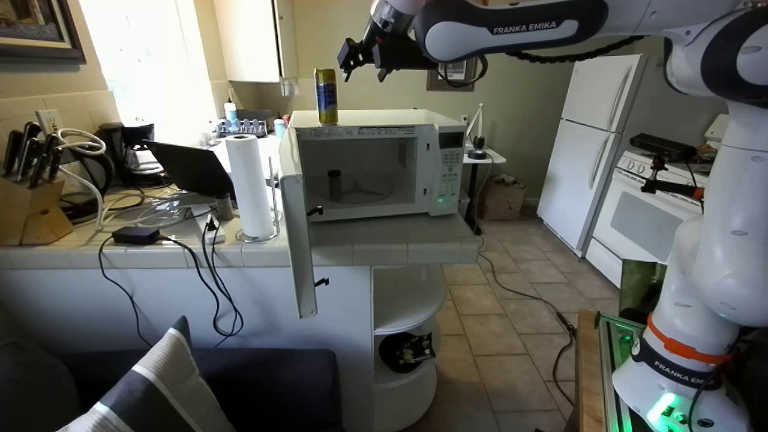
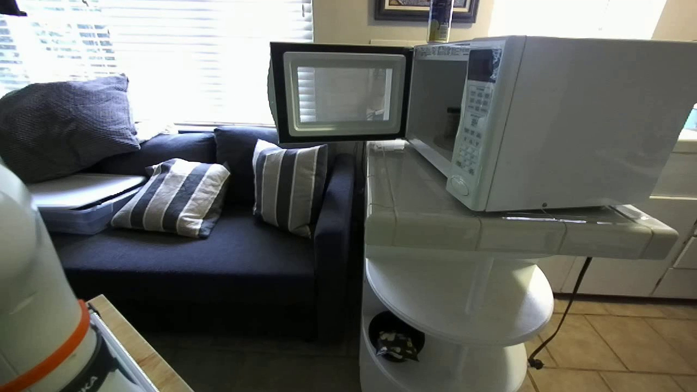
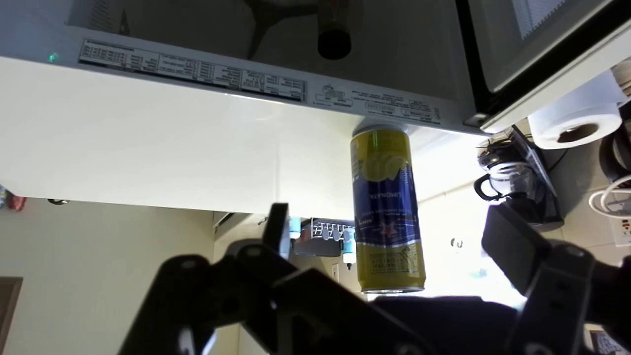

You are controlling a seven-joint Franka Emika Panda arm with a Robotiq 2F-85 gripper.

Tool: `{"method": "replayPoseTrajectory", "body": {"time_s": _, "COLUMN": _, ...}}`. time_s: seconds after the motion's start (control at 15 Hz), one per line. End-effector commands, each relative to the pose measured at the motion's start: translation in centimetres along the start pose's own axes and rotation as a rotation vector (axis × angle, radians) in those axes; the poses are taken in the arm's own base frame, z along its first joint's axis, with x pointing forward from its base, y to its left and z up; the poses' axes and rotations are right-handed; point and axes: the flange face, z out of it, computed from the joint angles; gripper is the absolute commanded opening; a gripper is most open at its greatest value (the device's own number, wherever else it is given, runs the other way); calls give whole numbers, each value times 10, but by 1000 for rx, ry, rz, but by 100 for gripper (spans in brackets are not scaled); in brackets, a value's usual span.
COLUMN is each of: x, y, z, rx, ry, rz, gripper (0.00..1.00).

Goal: Put the yellow can in the microwave.

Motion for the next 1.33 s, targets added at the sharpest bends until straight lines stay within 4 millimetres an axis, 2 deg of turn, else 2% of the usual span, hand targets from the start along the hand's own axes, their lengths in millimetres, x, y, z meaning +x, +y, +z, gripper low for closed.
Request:
{"method": "replayPoseTrajectory", "body": {"time_s": 0.0, "x": 1, "y": 0, "z": -1, "rx": 1, "ry": 1, "rz": 0, "gripper": 100}}
{"method": "replayPoseTrajectory", "body": {"time_s": 0.2, "x": 1, "y": 0, "z": -1, "rx": 2, "ry": 2, "rz": 0, "gripper": 100}}
{"method": "replayPoseTrajectory", "body": {"time_s": 0.4, "x": 12, "y": -14, "z": 26, "rx": -108, "ry": 45, "rz": 174, "gripper": 100}}
{"method": "replayPoseTrajectory", "body": {"time_s": 0.67, "x": 13, "y": -31, "z": 58, "rx": -199, "ry": 99, "rz": 305, "gripper": 100}}
{"method": "replayPoseTrajectory", "body": {"time_s": 0.87, "x": 13, "y": -47, "z": 77, "rx": -227, "ry": 142, "rz": 350, "gripper": 100}}
{"method": "replayPoseTrajectory", "body": {"time_s": 1.27, "x": 23, "y": -62, "z": 106, "rx": -193, "ry": 219, "rz": 346, "gripper": 100}}
